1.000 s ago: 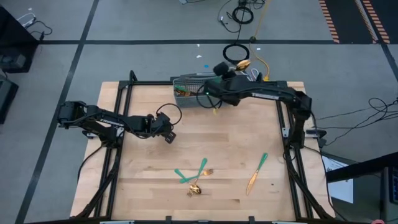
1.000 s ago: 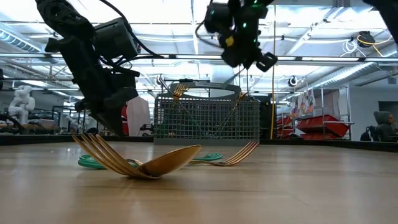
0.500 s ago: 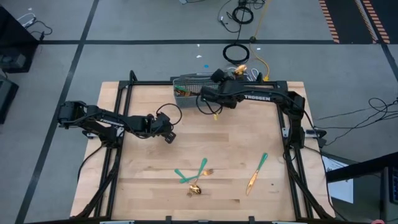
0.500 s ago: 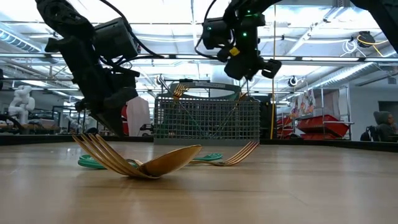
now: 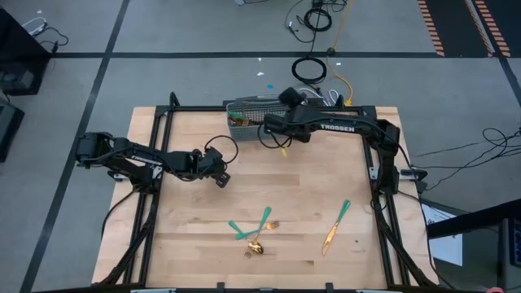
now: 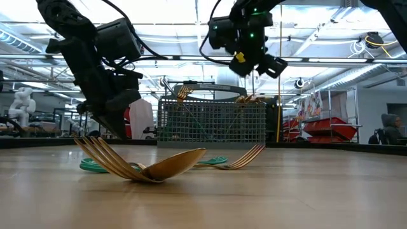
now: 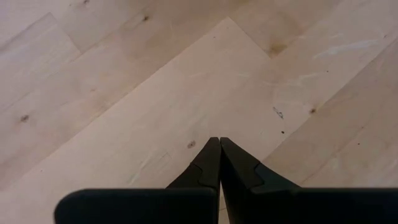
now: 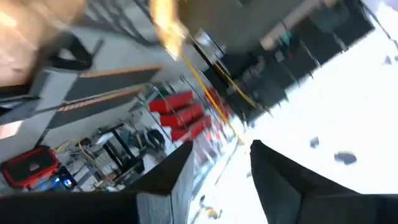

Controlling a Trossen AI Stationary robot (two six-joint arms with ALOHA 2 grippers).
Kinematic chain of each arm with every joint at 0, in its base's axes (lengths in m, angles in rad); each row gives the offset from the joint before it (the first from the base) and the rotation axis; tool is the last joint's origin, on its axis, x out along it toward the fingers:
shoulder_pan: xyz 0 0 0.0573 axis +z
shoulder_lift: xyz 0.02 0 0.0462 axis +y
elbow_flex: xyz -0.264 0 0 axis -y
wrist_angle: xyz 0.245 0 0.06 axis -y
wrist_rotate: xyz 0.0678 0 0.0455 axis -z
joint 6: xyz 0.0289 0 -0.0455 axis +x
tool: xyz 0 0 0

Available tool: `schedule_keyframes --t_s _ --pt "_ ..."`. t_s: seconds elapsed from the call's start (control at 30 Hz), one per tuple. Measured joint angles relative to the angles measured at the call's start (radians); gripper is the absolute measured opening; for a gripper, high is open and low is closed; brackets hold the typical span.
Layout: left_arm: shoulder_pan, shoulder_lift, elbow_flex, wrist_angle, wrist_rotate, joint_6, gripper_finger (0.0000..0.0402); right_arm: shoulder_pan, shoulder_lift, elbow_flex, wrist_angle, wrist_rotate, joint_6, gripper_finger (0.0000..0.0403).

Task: Sort silverware
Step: Put the gold knife into the middle left section of the gray utensil holder

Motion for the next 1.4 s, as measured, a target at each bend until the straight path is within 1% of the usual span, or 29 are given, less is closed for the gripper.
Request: schedule_keyframes --t_s 0.07,0.13,0.2,0.23,0.27,0.3,0.37,0.4,0.43,0.47,0.53,0.6,0.63,0.7,0.77,0.8,0.87,0.97,1.03,1.13,1.23,1.3,1.4 --pt "0.0 0.0 0.0 -0.001 0.0 0.0 0.0008 0.011 -0.024 0.0 -0.021 0.062 0.096 0.0145" --pt "0.0 0.0 0.0 -0.003 0.0 0.002 0.0008 0.037 -0.061 0.0 -0.085 0.083 0.248 0.0145" --pt "0.0 0.0 0.0 -0.002 0.002 0.02 0.0008 0.088 -0.106 0.0 -0.19 0.045 0.519 0.0145" --pt "0.0 0.0 0.0 -0.003 0.008 0.021 0.0008 0.12 -0.133 0.0 -0.26 -0.027 0.696 0.0145" --pt "0.0 0.0 0.0 -0.004 0.013 0.02 0.0008 0.152 -0.157 0.0 -0.303 -0.155 0.887 0.0146" --pt "0.0 0.0 0.0 -0.009 0.018 0.02 0.0008 0.18 -0.186 -0.001 -0.301 -0.334 1.06 0.0146" --pt "-0.001 0.0 0.0 -0.008 0.024 0.019 0.0008 0.212 -0.266 -0.027 -0.256 -0.762 1.357 0.0145" --pt "-0.001 0.0 0.0 -0.005 0.026 0.018 0.0008 0.231 -0.298 -0.039 -0.23 -0.907 1.486 0.0145" --pt "-0.002 0.0 0.0 -0.003 0.027 0.018 0.0008 0.259 -0.337 -0.06 -0.198 -1.022 1.607 0.0144" --pt "-0.002 0.0 0.0 -0.002 0.028 0.018 0.0009 0.298 -0.367 -0.081 -0.177 -1.09 1.719 0.0144" --pt "-0.002 0.0 0.0 0.013 0.03 0.018 0.0008 0.415 -0.411 -0.133 -0.176 -1.089 1.937 0.0143" --pt "-0.002 0.0 0.0 0.018 0.033 0.018 0.0008 0.535 -0.435 -0.206 -0.224 -1.053 2.144 0.0143" --pt "-0.002 0.0 0.0 0.023 0.034 0.018 0.0008 0.586 -0.444 -0.253 -0.268 -1.062 2.244 0.0143" --pt "-0.002 0.0 0.0 0.025 0.034 0.019 0.0008 0.666 -0.454 -0.36 -0.313 -1.138 2.432 0.0143" --pt "-0.002 0.0 0.0 0.028 0.034 0.021 0.0008 0.737 -0.456 -0.469 -0.245 -1.269 2.559 0.0149" --pt "-0.003 0.0 0.0 0.029 0.034 0.021 0.0008 0.767 -0.455 -0.519 -0.181 -1.333 2.604 0.0155" --pt "-0.002 0.0 0.0 0.035 0.034 0.022 0.0008 0.818 -0.455 -0.606 -0.022 -1.393 2.69 0.0171" --pt "-0.002 0.0 0.0 0.055 0.035 0.024 0.0008 0.86 -0.455 -0.71 0.225 -1.403 2.813 0.0201" --pt "-0.002 0.0 0.0 0.065 0.035 0.025 0.0009 0.875 -0.456 -0.766 0.328 -1.382 2.897 0.022" --pt "-0.002 0.0 0.0 0.082 0.037 0.025 0.0008 0.882 -0.455 -0.841 0.388 -1.386 2.986 0.024" --pt "-0.002 0.0 0.0 0.081 0.048 0.025 0.0008 0.891 -0.454 -0.898 0.412 -1.405 3.058 0.0248" --pt "-0.002 0.0 0.0 0.081 0.056 0.026 0.0008 0.89 -0.454 -0.93 0.432 -1.405 3.082 0.0249" --pt "-0.002 0.0 0.0 0.081 0.059 0.026 0.0008 0.869 -0.454 -0.965 0.515 -1.399 3.086 0.0248"
